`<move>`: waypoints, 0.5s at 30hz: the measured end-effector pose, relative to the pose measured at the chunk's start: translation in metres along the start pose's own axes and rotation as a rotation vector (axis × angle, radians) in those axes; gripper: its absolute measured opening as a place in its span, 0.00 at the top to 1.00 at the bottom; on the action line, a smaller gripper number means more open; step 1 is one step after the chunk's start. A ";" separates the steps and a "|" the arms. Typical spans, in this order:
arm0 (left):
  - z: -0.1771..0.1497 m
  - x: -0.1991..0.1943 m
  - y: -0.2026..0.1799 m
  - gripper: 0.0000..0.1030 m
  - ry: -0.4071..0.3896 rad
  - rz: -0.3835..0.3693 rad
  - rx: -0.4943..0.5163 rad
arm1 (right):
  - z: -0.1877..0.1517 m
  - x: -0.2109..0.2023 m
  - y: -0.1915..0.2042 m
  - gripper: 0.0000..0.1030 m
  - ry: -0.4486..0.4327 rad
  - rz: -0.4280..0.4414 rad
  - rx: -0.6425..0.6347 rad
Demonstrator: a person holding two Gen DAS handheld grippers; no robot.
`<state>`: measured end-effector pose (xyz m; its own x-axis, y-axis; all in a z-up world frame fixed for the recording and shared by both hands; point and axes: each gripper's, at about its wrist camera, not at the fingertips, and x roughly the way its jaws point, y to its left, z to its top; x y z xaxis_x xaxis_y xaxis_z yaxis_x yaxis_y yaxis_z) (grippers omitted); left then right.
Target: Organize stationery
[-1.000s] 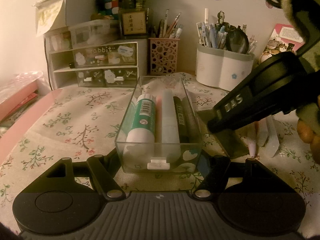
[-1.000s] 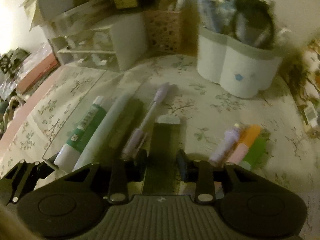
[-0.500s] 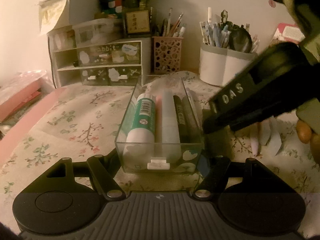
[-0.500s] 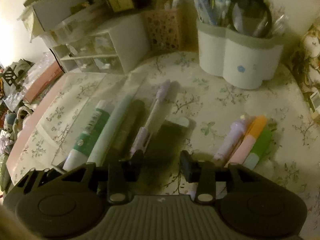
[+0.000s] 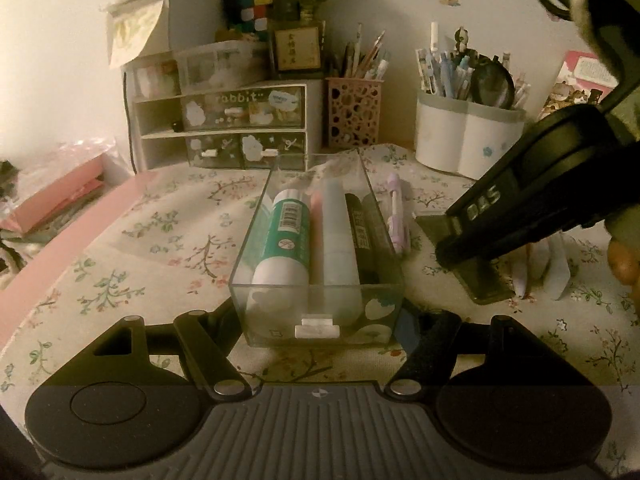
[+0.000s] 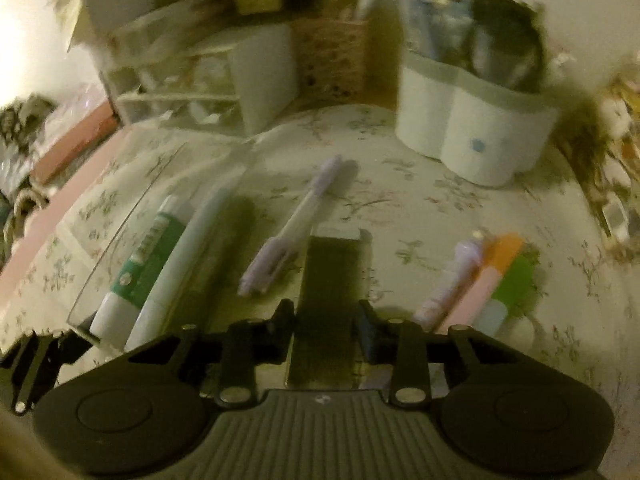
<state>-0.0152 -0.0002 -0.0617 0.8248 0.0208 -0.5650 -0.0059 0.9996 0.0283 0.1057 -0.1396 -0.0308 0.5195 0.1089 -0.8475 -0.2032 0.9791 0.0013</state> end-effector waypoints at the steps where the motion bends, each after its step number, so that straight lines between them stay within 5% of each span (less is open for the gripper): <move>1: 0.000 0.000 0.000 0.30 0.000 -0.001 -0.001 | -0.001 -0.002 -0.003 0.70 -0.003 0.009 0.008; 2: 0.000 0.000 0.000 0.30 0.000 0.000 0.002 | -0.002 -0.004 -0.003 0.94 -0.011 0.014 0.007; 9: -0.001 -0.001 0.000 0.30 0.001 -0.003 0.000 | 0.003 -0.007 -0.019 0.96 -0.018 0.024 0.078; 10: 0.000 -0.001 0.000 0.30 0.004 -0.007 -0.003 | 0.004 -0.007 -0.020 0.93 -0.021 0.035 0.098; 13: -0.001 -0.003 0.003 0.30 0.004 -0.011 0.003 | 0.007 -0.001 -0.010 0.58 0.008 0.062 0.100; 15: -0.004 -0.006 0.006 0.30 -0.005 -0.014 0.005 | 0.009 0.004 -0.001 0.56 0.024 0.046 0.079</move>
<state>-0.0229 0.0059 -0.0615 0.8278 0.0067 -0.5610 0.0083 0.9997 0.0242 0.1155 -0.1384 -0.0290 0.4906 0.1511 -0.8582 -0.1602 0.9837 0.0817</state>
